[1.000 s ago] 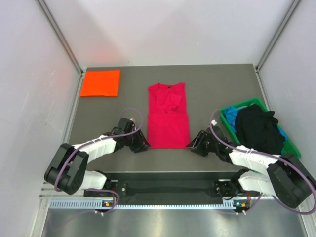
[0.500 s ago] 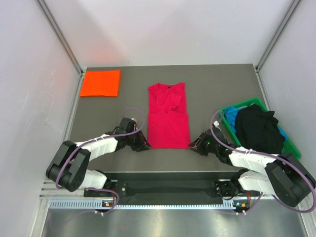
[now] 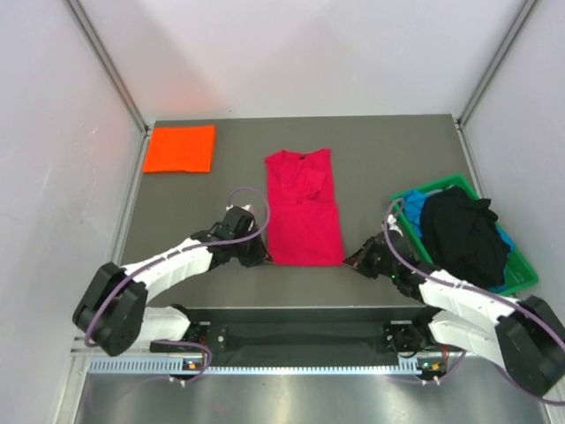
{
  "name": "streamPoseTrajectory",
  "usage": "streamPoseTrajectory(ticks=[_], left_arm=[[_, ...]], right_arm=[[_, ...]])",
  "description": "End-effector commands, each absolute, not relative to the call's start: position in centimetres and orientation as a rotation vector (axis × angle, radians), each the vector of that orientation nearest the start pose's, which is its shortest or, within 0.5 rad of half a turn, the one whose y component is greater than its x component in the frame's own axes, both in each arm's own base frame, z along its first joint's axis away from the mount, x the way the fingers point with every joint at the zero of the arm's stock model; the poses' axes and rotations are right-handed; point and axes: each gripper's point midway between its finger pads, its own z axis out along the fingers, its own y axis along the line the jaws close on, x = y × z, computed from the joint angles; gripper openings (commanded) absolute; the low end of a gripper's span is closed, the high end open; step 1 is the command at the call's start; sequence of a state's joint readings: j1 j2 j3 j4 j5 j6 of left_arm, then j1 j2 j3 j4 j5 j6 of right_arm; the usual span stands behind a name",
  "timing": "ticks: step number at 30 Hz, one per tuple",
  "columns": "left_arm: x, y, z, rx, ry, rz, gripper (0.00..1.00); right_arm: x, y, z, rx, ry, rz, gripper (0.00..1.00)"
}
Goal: Fold and stack the t-shirts
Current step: Fold the tshirt
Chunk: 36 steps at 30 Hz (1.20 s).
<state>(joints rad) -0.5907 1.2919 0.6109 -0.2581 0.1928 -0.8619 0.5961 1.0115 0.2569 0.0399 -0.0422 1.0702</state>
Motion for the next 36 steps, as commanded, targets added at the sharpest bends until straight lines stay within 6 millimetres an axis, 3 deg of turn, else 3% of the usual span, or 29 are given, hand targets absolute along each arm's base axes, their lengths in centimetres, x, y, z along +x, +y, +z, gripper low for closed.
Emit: streamPoseTrajectory(ticks=[1, 6, 13, 19, 24, 28, 30, 31, 36], left_arm=[[20.3, -21.7, 6.5, -0.25, 2.661, -0.703, 0.0], [18.7, -22.2, 7.7, -0.244, 2.635, -0.686, 0.0], [16.6, -23.7, 10.4, -0.177, 2.584, -0.691, 0.0], [17.4, -24.1, 12.2, -0.162, 2.555, -0.676, 0.0], [20.0, -24.6, 14.6, -0.142, 2.472, -0.639, 0.0], [23.3, -24.4, 16.3, -0.162, 2.44, -0.629, 0.0], [24.8, -24.5, 16.1, -0.147, 2.451, -0.628, 0.0], [26.4, -24.0, 16.9, -0.18, 2.425, -0.635, 0.0], [32.1, -23.4, 16.6, -0.177, 2.441, -0.628, 0.0]], right_arm=[[19.7, 18.1, 5.3, 0.454, 2.387, 0.799, 0.0], [18.5, 17.0, 6.8, 0.418, 2.365, 0.771, 0.0], [16.5, 16.4, 10.9, 0.365, 2.27, 0.861, 0.0], [17.7, 16.0, 14.0, 0.315, 2.193, 0.824, 0.0], [19.7, 16.7, 14.8, 0.26, 2.192, 0.756, 0.0], [22.7, 17.5, 17.2, 0.22, 2.134, 0.718, 0.0], [24.1, 17.6, 17.9, 0.185, 2.121, 0.682, 0.0], [25.7, 17.9, 18.7, 0.187, 2.107, 0.676, 0.0], [31.3, 20.1, 20.2, 0.071, 2.122, 0.699, 0.0]])
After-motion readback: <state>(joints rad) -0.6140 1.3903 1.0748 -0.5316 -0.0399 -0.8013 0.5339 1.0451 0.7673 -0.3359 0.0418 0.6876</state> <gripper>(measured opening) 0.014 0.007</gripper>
